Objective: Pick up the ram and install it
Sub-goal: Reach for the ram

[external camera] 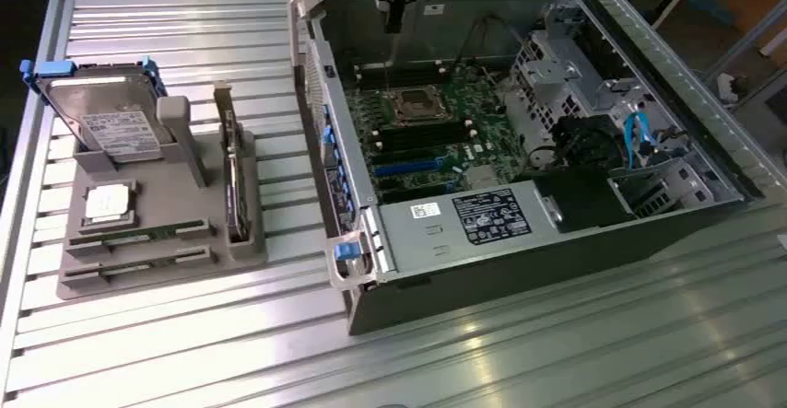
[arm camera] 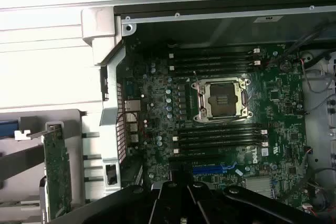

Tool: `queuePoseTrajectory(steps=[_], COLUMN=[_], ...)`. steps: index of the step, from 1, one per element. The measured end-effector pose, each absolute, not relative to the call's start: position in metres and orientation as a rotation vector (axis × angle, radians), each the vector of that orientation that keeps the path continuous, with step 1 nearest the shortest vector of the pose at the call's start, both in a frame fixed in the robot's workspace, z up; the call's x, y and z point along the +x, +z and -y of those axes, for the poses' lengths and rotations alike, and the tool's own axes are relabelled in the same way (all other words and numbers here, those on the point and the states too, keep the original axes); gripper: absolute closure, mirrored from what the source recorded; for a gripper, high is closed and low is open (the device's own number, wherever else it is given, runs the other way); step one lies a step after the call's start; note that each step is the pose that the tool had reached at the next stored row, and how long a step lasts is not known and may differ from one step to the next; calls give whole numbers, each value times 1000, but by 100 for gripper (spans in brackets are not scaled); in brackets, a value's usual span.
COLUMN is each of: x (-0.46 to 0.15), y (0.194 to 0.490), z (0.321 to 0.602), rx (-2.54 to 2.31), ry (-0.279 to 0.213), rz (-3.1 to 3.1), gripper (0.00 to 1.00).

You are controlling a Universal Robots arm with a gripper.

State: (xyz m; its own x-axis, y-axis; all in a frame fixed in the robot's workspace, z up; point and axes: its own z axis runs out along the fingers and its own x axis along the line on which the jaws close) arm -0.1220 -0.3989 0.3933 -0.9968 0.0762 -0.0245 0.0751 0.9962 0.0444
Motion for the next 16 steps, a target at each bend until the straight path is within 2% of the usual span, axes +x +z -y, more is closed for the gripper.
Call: queuePoseTrajectory(steps=[16], x=[-127], y=[393], z=[399], rx=[118], ry=[68], rz=[-3112], gripper=[89])
